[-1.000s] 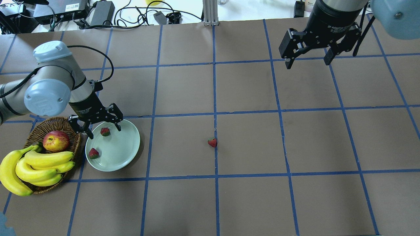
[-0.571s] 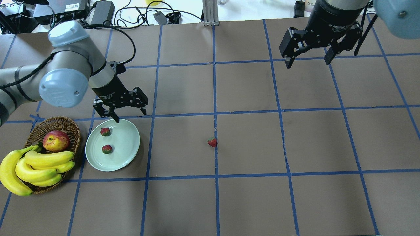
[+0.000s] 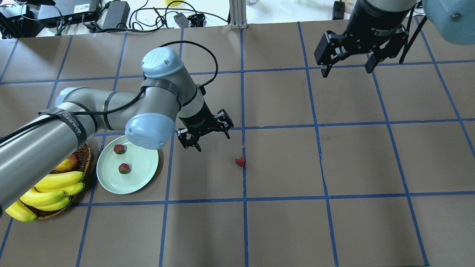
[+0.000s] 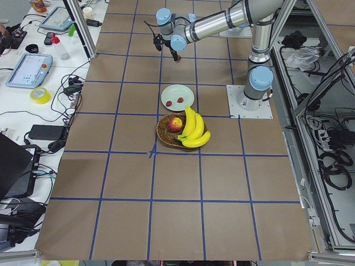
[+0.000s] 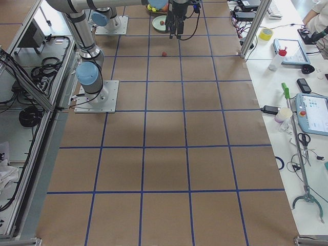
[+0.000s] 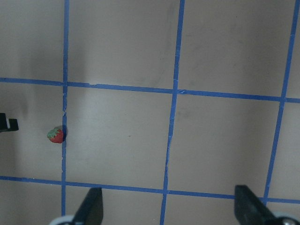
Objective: Collect all strawberries into plate
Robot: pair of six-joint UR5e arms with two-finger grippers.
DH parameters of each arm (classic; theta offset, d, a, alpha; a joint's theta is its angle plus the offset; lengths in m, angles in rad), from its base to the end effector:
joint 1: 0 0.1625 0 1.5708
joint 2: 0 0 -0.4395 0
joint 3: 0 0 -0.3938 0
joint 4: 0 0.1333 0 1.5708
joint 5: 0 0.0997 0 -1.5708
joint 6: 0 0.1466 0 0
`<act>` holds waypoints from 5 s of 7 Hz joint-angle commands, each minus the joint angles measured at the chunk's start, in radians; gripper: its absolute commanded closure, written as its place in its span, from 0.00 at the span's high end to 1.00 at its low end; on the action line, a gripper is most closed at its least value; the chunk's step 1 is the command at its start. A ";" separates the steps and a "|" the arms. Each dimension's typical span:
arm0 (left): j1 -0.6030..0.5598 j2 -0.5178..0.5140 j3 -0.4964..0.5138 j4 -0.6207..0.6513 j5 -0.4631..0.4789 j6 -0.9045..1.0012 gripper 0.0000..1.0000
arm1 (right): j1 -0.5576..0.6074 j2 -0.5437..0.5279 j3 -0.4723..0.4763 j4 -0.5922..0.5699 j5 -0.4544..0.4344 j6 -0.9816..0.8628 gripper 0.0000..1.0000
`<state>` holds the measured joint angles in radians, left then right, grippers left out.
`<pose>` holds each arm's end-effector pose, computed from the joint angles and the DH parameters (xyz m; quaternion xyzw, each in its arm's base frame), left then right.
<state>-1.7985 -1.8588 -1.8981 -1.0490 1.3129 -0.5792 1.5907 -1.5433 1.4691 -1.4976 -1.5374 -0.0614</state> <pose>-0.2865 -0.4802 0.2062 0.1791 -0.9743 -0.0931 0.0999 0.1482 -0.5018 0.4846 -0.0406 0.9990 -0.0008 0.0167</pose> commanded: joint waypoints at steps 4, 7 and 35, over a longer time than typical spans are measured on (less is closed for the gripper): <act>-0.108 -0.109 -0.041 0.155 -0.049 -0.143 0.86 | 0.000 0.000 0.000 0.000 -0.001 -0.003 1.00; -0.108 -0.108 -0.039 0.152 -0.037 -0.133 0.63 | 0.000 0.000 0.000 0.000 -0.001 -0.002 1.00; 0.355 0.292 0.260 -0.486 0.249 0.455 1.00 | 0.000 0.002 0.002 -0.001 -0.001 0.000 1.00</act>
<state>-1.4069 -1.6155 -1.6414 -1.5241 1.5699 -0.1254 1.5908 -1.5417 1.4711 -1.4982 -1.5386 -0.0614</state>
